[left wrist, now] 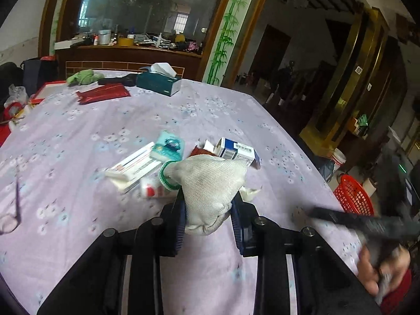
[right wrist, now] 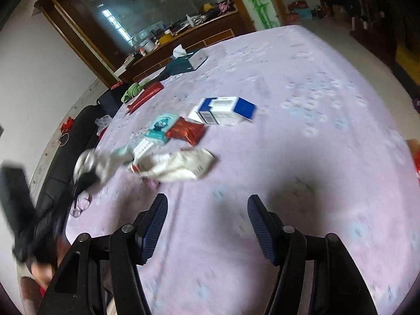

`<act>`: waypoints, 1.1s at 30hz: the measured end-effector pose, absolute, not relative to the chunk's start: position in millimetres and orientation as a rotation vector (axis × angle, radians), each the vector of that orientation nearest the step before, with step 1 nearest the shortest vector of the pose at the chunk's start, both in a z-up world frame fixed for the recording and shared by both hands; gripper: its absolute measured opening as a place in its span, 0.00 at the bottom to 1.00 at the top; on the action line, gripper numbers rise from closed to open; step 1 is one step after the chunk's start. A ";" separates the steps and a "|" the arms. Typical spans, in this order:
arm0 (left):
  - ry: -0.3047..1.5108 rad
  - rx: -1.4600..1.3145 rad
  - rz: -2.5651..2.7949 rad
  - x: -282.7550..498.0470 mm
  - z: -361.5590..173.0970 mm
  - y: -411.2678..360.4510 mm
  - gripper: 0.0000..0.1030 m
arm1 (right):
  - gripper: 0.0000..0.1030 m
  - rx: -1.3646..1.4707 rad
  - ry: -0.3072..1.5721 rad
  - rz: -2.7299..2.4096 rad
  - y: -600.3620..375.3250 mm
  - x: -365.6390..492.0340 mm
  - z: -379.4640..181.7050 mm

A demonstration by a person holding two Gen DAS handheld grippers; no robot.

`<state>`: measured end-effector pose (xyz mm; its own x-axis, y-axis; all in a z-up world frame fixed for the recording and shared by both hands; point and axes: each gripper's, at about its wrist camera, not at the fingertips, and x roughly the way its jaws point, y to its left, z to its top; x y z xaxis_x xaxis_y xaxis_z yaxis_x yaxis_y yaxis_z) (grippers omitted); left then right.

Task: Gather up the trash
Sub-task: 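Grasp the white paper bag with red print with the right tool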

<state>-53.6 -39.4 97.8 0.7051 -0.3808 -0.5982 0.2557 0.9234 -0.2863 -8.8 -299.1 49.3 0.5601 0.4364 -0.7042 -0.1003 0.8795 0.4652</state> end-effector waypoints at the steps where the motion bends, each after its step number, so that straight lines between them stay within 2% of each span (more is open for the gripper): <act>1: 0.706 -0.186 -0.354 -58.8 96.5 -35.5 0.28 | 0.49 0.408 0.933 0.325 -294.8 4.4 48.2; 2: 0.703 -0.183 -0.349 -63.7 94.9 -31.8 0.28 | 0.43 0.416 0.944 0.320 -291.4 17.2 46.1; 6: 0.706 -0.196 -0.338 -74.4 86.8 -17.2 0.28 | 0.38 0.431 0.974 0.290 -282.6 60.7 30.4; 8: 0.712 -0.208 -0.336 -77.2 82.7 -9.4 0.28 | 0.30 0.448 1.013 0.297 -278.8 71.1 17.7; 13: 0.709 -0.226 -0.322 -81.9 77.3 10.3 0.28 | 0.30 0.463 1.083 0.475 -249.4 37.3 13.6; 18: 0.703 -0.250 -0.314 -81.9 71.1 23.2 0.28 | 0.30 0.353 1.100 0.677 -212.2 -9.1 32.9; 19: 0.702 -0.252 -0.313 -81.7 70.4 24.4 0.28 | 0.31 0.313 1.072 0.657 -210.7 -11.3 39.7; 21: 0.702 -0.258 -0.310 -82.1 69.6 26.1 0.28 | 0.45 0.187 0.976 0.566 -208.6 -11.5 54.9; 22: 0.701 -0.262 -0.311 -82.7 69.4 27.2 0.28 | 0.57 0.141 0.937 0.530 -207.6 -9.5 59.3; 23: 0.702 -0.263 -0.314 -83.3 69.3 27.8 0.28 | 0.61 0.110 0.909 0.511 -206.5 -5.4 61.3; 33: 0.710 -0.271 -0.302 -87.7 65.8 36.0 0.28 | 0.61 -0.038 1.008 0.555 -174.8 45.4 10.9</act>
<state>-87.7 36.0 65.8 0.7185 -0.3609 -0.5946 0.1787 0.9219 -0.3437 45.4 -174.8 10.9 0.4081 0.4236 -0.8087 -0.4574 0.8615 0.2204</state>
